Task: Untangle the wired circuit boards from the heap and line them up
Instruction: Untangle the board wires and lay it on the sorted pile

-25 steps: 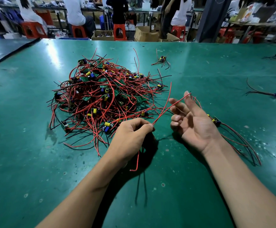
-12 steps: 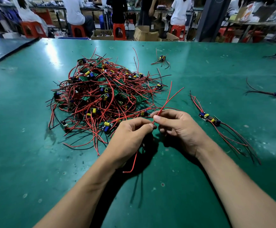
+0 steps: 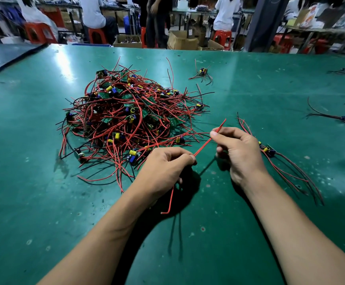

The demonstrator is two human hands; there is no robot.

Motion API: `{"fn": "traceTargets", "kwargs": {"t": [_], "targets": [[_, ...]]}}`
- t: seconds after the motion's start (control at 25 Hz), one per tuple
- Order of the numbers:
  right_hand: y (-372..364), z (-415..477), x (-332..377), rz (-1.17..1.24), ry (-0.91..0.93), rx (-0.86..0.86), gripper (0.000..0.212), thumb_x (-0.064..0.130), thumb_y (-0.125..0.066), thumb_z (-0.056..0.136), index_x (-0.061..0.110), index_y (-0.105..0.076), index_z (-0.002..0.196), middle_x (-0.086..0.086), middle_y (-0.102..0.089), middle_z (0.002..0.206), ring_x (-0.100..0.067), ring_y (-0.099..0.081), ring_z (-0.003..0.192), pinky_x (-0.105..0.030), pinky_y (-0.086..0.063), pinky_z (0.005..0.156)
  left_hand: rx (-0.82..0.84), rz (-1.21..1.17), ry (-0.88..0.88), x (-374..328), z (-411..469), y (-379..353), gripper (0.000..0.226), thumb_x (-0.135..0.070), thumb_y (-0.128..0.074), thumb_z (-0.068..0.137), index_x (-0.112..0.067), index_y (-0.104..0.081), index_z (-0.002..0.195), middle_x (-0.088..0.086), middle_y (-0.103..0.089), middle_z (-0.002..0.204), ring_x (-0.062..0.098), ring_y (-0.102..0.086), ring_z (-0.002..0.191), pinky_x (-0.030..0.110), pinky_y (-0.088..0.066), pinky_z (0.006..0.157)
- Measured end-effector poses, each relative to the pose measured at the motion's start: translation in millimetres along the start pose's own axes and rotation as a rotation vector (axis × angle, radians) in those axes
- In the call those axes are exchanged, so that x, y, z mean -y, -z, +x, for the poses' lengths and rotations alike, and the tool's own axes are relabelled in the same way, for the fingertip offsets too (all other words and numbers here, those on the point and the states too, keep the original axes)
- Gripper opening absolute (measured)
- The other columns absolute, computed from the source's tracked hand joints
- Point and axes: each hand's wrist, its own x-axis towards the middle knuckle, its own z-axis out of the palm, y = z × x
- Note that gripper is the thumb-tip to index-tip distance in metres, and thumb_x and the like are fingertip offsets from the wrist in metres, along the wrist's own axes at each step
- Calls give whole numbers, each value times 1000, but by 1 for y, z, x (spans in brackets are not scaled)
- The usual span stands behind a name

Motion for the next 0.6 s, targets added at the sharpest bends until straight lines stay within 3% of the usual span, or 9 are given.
{"fn": "traceTargets", "kwargs": {"t": [0.24, 0.52, 0.6], "targets": [[8, 8, 0, -93, 148, -106, 13, 9, -80, 81, 17, -70, 78, 5, -65, 71, -6, -48, 43, -20, -36, 42, 30, 1, -11, -2, -1, 0, 17, -6, -61, 89, -1, -71, 76, 8, -65, 57, 17, -53, 49, 21, -44, 48], [14, 9, -1, -234, 223, -145, 9, 23, -79, 84, 18, -71, 80, 6, -61, 62, -11, -50, 43, -23, -36, 45, 33, -4, -10, 0, -1, 2, 18, -7, -61, 89, -4, -72, 75, 9, -66, 57, 17, -52, 47, 19, -42, 47], [15, 8, -1, -432, 391, -209, 12, 23, -78, 85, 20, -70, 77, 6, -64, 68, -14, -59, 52, -28, -46, 57, 33, -2, -8, 0, -1, 1, 18, -7, -61, 88, -6, -71, 73, 8, -65, 56, 14, -51, 44, 17, -41, 45]]}}
